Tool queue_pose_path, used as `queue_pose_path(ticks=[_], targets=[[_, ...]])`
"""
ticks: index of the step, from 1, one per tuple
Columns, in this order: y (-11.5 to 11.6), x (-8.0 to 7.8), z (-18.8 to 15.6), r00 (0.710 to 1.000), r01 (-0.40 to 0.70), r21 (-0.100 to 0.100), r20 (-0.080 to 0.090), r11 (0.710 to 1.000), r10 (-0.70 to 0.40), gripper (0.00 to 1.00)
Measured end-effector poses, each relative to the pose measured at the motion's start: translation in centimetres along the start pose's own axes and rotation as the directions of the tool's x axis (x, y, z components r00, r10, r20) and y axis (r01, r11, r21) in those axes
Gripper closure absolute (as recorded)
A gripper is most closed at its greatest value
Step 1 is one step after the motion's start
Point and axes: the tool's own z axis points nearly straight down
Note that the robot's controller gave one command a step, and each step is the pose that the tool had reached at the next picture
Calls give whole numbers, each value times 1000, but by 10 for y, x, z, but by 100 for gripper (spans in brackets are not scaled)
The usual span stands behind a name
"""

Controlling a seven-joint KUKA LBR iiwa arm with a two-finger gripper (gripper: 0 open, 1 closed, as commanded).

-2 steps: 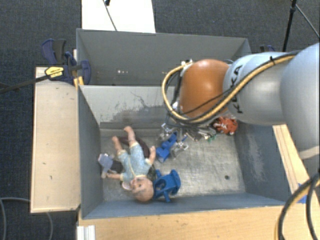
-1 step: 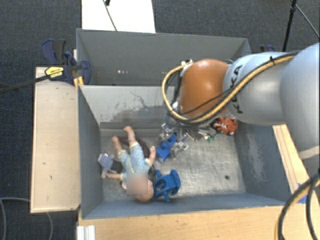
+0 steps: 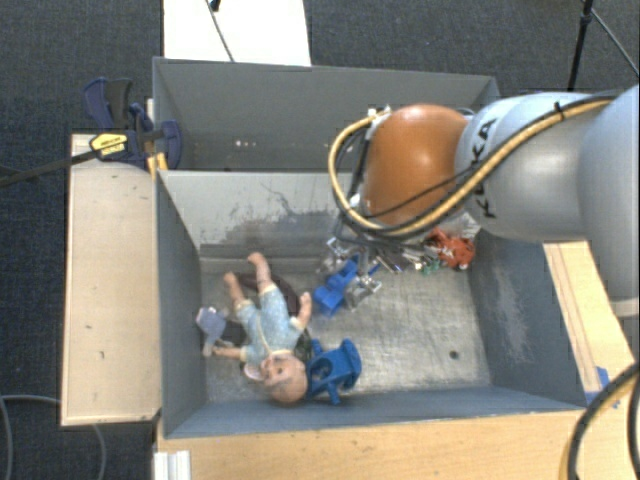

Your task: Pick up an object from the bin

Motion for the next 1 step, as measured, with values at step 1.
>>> queue_pose_path(ticks=[1], targets=[[1, 1, 20, 1000, -1, -4, -5, 1000, 1, 100]])
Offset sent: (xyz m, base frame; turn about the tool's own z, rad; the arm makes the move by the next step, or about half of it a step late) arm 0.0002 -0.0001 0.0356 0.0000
